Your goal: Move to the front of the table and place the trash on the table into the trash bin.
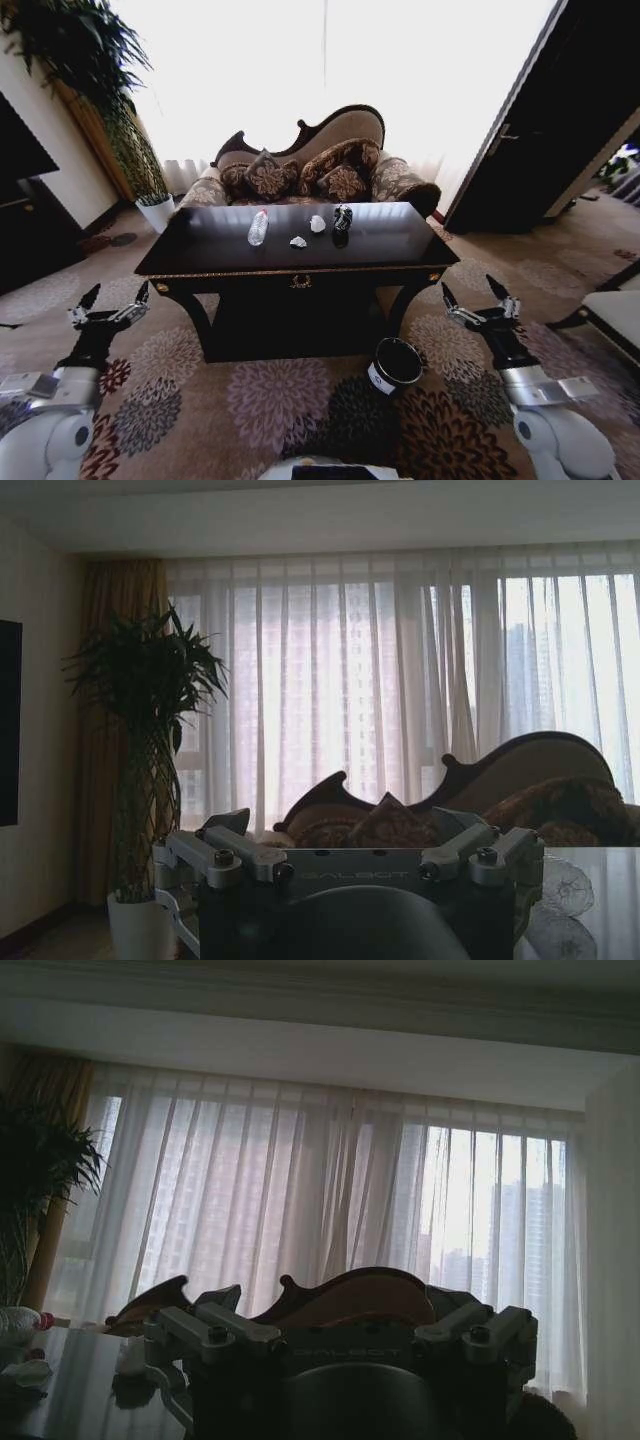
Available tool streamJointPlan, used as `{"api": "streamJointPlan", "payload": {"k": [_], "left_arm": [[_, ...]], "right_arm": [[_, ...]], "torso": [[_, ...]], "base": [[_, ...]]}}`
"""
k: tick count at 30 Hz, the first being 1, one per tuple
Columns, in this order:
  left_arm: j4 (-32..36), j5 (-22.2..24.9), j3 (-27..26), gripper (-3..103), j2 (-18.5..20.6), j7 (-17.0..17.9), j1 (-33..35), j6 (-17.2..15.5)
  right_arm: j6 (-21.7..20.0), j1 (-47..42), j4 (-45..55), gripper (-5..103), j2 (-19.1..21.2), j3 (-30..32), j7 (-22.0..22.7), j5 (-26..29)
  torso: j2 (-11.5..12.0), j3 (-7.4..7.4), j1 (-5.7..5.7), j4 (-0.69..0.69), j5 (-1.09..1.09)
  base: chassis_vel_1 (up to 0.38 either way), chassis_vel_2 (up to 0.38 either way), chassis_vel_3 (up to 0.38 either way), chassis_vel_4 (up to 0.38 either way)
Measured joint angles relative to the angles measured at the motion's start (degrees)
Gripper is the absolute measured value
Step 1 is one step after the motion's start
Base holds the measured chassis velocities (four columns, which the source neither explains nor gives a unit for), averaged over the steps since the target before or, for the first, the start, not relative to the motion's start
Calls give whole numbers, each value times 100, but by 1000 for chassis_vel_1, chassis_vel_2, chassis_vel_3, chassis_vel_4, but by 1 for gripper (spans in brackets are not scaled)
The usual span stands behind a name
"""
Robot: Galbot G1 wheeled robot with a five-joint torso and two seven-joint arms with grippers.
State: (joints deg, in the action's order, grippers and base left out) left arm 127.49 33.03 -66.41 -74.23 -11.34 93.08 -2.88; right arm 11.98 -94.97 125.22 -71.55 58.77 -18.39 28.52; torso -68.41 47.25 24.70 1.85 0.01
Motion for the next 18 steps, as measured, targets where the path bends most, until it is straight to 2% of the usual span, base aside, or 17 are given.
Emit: {"api": "streamJointPlan", "payload": {"k": [11, 18], "left_arm": [[22, 12, -12, 100, 7, -17, 6, 33], [5, 16, -11, 100, 23, -34, -5, 40]], "right_arm": [[10, -28, 20, 100, 18, -68, 172, -20], [29, -24, 20, 100, 18, -95, 162, -58]], "torso": [[2, 2, 8, 0, -2], [2, 1, 5, 0, 0]], "base": [[-276, 292, 284, -291], [-67, 54, 44, -55]]}}
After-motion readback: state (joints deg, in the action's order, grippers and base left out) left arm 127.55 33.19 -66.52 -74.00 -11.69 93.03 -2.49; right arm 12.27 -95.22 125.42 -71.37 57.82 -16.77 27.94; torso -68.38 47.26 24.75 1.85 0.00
